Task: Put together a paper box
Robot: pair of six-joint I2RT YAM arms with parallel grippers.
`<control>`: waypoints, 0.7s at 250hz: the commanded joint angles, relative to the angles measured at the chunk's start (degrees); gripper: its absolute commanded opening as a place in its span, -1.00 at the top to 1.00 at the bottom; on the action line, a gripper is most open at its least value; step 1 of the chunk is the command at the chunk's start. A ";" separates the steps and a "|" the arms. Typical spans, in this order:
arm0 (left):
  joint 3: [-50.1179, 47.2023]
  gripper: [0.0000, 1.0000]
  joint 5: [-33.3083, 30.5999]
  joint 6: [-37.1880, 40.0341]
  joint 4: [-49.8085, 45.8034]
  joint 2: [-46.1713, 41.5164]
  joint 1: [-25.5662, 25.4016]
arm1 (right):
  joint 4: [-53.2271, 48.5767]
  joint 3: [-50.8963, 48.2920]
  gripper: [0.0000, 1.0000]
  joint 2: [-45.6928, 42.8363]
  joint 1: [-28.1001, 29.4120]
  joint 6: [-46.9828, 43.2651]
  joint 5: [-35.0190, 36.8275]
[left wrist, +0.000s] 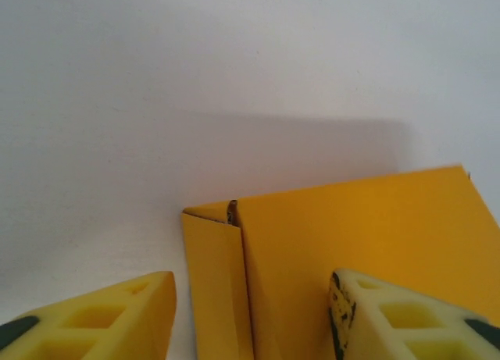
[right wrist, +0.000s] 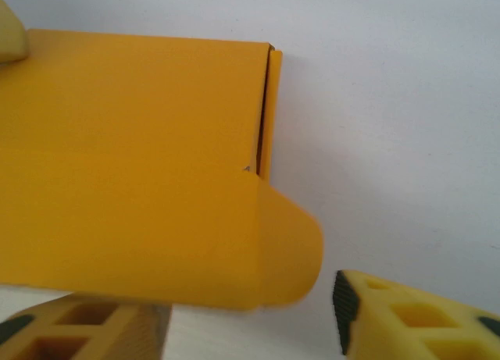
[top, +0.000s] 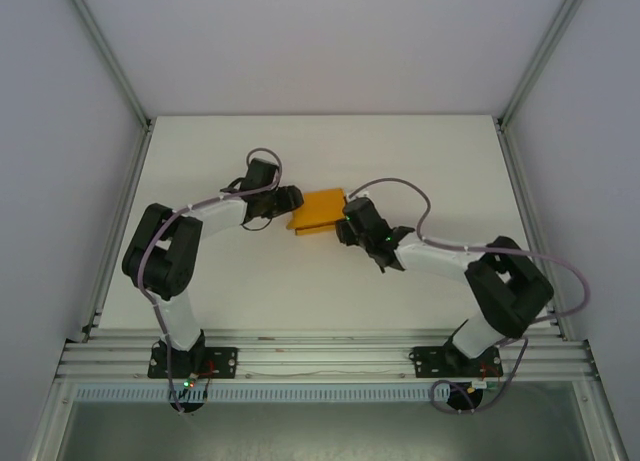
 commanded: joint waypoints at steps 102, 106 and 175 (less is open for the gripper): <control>-8.99 0.39 6.19 5.88 15.12 4.07 -0.25 | -2.33 -5.48 -1.00 -11.15 -8.02 11.81 -8.83; -9.23 0.41 6.34 5.94 15.74 4.14 -0.18 | -1.69 -5.39 -1.00 -11.13 -8.90 12.20 -10.26; -11.45 0.55 14.10 2.31 25.27 7.83 2.66 | -2.19 2.09 -1.00 -4.42 -16.72 16.31 -24.00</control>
